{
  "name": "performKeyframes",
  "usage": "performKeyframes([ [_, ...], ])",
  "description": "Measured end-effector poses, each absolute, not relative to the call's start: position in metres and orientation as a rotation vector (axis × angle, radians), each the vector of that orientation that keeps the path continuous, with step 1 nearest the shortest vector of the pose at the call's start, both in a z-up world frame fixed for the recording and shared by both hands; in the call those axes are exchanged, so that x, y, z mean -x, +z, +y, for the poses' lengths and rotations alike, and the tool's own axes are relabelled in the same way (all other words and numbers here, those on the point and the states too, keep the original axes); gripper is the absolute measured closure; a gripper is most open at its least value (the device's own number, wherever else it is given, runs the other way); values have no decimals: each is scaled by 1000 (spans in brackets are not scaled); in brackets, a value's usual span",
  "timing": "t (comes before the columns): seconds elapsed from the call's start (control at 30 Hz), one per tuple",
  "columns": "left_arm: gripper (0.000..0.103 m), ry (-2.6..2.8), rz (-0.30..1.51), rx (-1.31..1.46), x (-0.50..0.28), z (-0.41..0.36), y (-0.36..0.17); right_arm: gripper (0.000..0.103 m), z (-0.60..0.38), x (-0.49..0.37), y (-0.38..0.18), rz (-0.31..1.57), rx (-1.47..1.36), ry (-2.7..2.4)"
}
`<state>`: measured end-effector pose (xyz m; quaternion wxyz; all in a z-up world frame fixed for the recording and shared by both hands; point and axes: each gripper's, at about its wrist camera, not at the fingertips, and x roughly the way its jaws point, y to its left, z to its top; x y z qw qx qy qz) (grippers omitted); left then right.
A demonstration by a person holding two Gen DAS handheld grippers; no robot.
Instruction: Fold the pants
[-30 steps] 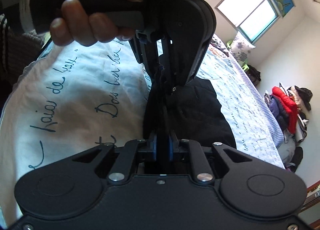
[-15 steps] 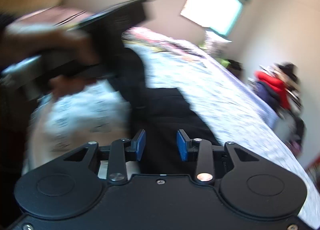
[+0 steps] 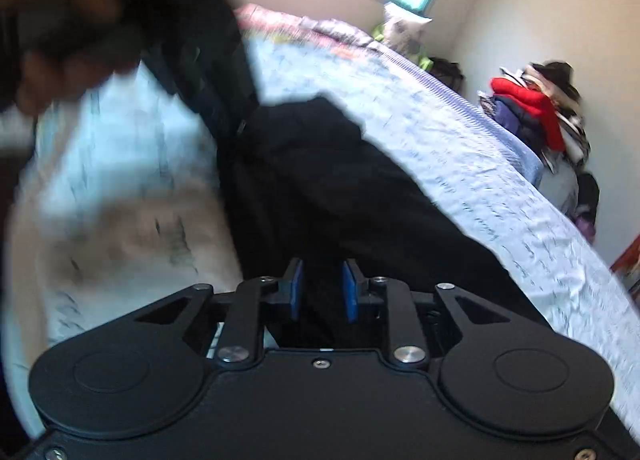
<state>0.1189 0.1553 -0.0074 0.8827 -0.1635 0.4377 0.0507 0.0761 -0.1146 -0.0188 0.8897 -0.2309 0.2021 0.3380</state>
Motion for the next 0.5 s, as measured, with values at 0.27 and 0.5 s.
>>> performKeyframes([
  [0.27, 72, -65, 852, 180, -104, 100, 28, 82, -277, -46, 26, 415, 40, 520],
  [0.5, 40, -477, 842, -119, -108, -4, 29, 71, -423, -36, -3, 497, -364, 248],
])
